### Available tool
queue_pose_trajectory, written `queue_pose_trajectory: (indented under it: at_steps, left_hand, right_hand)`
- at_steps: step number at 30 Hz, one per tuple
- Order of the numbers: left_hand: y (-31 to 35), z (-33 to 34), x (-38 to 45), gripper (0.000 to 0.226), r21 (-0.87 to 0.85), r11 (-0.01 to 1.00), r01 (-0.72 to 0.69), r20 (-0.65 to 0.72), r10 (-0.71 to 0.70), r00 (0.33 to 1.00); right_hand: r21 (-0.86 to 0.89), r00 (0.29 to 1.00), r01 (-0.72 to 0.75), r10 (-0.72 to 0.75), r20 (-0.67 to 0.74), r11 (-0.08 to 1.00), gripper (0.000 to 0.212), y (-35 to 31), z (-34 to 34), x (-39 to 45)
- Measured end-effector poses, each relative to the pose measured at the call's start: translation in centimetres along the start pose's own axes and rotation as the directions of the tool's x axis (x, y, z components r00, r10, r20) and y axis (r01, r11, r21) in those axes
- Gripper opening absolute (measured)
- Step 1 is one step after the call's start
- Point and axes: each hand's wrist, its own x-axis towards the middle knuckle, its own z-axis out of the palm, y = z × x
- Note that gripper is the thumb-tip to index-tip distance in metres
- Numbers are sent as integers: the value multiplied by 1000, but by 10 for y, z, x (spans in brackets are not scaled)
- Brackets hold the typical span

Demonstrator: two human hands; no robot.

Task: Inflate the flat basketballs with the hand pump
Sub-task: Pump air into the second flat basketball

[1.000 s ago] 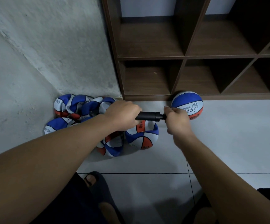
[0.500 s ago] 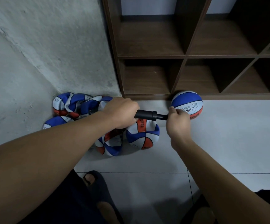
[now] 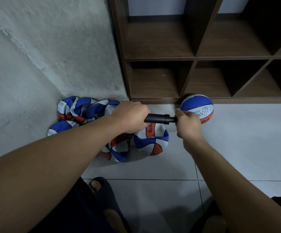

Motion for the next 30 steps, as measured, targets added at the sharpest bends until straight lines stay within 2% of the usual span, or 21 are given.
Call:
queue_pose_trajectory:
  at_steps: [3, 7, 9, 14, 17, 27, 30]
  left_hand:
    - [-22, -1, -2, 29, 12, 999, 50, 11, -50, 999]
    - [-24, 2, -3, 32, 25, 999, 44, 12, -44, 999]
    - [-10, 4, -1, 34, 72, 997, 37, -12, -36, 999]
    - [3, 0, -1, 25, 49, 997, 65, 1, -65, 998]
    - [8, -1, -4, 17, 42, 997, 62, 12, -62, 998]
    - [9, 1, -6, 12, 6, 1000, 2, 49, -2, 999]
    - [1, 2, -5, 16, -20, 1000, 1, 48, 0, 999]
  right_hand:
    - [80, 990, -78, 87, -114, 994, 18, 3, -27, 21]
    - [113, 975, -150, 166, -146, 982, 16, 11, -38, 33]
    - [102, 978, -123, 138, -155, 987, 11, 14, -26, 26]
    - [21, 996, 28, -25, -90, 999, 33, 9, 3, 1]
    - [-6, 997, 58, -58, -46, 998, 36, 4, 12, -12]
    - [-43, 999, 34, -32, 44, 999, 37, 1, 13, -10]
    - [-56, 1000, 26, -26, 10, 998, 38, -1, -3, 3]
